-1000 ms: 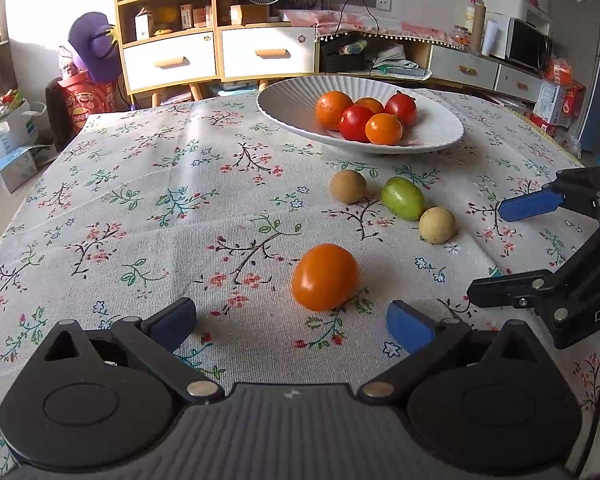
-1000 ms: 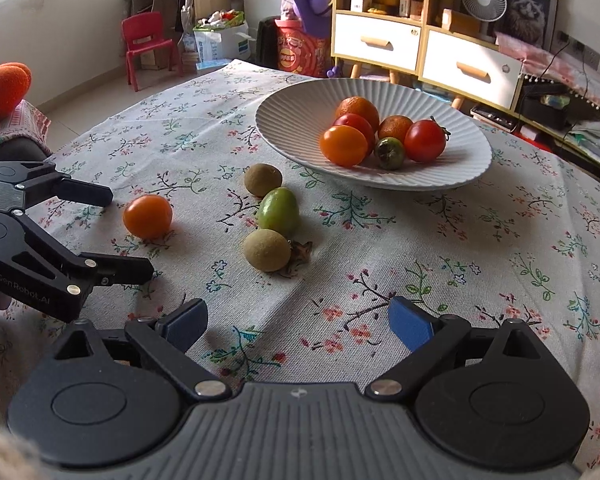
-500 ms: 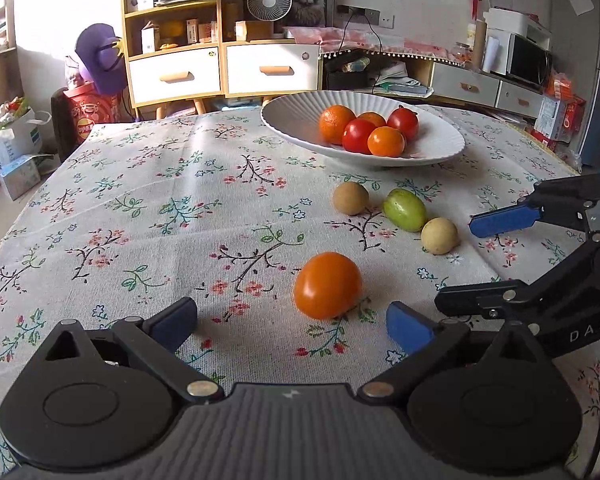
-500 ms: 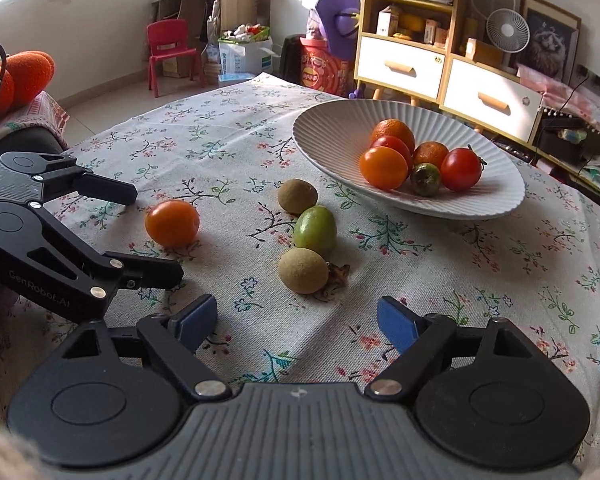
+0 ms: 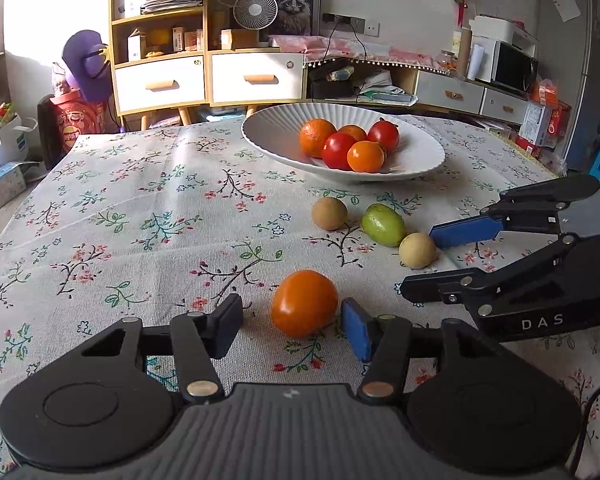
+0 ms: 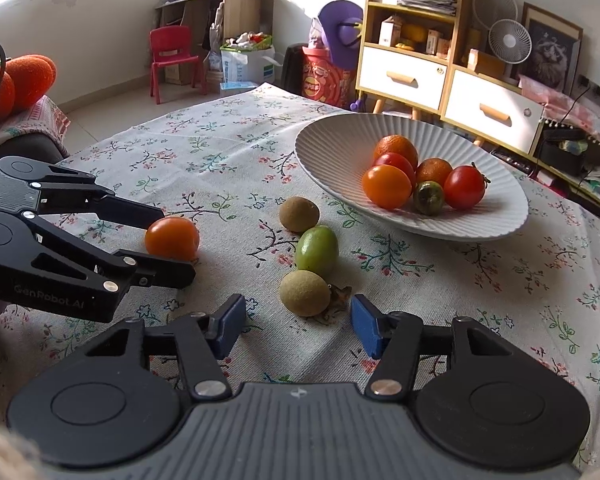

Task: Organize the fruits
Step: 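Grasp the large orange tomato with the left tool while the right tool grasps a brown kiwi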

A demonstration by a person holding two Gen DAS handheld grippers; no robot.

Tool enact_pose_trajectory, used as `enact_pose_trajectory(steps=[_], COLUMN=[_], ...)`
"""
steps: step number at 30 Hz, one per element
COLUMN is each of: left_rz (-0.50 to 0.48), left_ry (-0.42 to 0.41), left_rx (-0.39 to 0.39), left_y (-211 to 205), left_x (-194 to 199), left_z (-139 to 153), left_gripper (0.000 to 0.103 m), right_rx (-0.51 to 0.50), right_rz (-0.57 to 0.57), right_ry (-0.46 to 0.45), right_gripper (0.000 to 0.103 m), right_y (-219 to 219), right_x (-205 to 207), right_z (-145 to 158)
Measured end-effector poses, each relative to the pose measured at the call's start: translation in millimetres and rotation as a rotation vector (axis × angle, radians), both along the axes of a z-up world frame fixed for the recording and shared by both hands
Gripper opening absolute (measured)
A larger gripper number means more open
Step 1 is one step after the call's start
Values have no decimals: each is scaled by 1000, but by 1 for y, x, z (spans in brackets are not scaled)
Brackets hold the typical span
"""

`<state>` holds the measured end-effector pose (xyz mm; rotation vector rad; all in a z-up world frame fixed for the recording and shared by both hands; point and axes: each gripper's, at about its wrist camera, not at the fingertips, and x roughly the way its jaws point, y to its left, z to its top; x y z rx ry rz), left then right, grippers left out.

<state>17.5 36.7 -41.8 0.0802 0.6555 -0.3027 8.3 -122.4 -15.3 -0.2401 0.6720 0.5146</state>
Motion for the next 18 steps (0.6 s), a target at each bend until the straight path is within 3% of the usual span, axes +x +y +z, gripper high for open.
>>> enact_pose_trajectory(steps=[8,12,18], left_rz=[-14,-11,-4], left_ry=[7,15,39], left_rx=[-8,-10,-8], left_y=[-2,-2,-1], left_x=[1,2,6], left_z=[2,3,6], left_gripper=[34,33,32], right_rx=[-9,-8,3], right_rz=[3,6,9], right_ry=[-4,2,16], right_gripper=[35,27,25], right_y=[1,1,1], right_x=[3,2,4], right_z=[2,3,5])
